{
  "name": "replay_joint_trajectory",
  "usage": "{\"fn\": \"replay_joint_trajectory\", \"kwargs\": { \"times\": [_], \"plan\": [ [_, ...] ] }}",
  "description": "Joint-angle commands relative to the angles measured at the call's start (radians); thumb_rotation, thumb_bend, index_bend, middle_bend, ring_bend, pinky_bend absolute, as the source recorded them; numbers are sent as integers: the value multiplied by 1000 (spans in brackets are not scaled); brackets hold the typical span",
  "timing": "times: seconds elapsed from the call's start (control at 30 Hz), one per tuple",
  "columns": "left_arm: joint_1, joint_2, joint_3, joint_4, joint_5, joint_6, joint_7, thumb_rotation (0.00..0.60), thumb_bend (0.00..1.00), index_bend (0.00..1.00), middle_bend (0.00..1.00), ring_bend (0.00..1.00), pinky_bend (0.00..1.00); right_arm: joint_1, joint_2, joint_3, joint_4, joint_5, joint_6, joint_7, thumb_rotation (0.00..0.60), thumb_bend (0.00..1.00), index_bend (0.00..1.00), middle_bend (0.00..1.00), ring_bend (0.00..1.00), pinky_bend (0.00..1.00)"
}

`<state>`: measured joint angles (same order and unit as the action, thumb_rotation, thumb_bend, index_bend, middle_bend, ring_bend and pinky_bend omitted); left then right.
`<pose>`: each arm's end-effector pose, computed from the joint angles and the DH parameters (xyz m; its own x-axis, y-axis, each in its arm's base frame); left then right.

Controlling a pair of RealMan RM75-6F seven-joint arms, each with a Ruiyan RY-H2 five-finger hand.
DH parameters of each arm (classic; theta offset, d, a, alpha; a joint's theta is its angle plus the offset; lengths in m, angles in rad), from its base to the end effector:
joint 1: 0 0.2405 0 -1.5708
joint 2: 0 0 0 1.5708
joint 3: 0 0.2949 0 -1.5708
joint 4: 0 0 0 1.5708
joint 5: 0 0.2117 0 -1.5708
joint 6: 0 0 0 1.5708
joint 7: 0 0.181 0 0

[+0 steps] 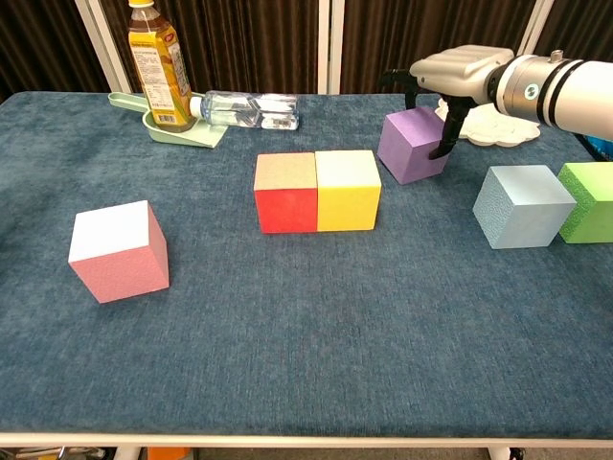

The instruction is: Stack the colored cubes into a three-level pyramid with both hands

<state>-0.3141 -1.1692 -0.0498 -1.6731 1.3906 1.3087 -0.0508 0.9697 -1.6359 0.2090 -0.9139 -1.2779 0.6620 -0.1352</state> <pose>-0.2988 0.2913 0.1261 0.2482 0.1275 0.9603 0.9650 -0.1197 -0.2335 -0.1637 -0.5188 -0.0272 0.6837 -0.1660 0.7106 -0.6939 -0.4496 0.5625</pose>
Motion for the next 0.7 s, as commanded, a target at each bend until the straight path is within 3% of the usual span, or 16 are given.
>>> {"fn": "replay_joint_trajectory", "kwargs": {
  "times": [0.03,0.33,0.5,0.7],
  "plan": [
    [1,0,-1,-3,3,-2,1,600,1,89,50,0,107,-3,27,4,-28,-8,20,10,600,94,0,415,0,0],
    [2,-7,-8,-2,-1,-17,3,600,1,89,50,0,108,-54,163,29,-275,46,94,-29,600,108,0,481,5,0],
    [-3,-11,-10,12,13,-26,-11,600,1,89,50,0,108,-72,269,49,-495,257,85,-186,600,108,0,491,9,0],
    [-6,-10,-14,18,41,-20,-40,600,1,89,50,0,108,-35,356,27,-713,588,180,-424,600,108,0,491,20,0]
  ]
}}
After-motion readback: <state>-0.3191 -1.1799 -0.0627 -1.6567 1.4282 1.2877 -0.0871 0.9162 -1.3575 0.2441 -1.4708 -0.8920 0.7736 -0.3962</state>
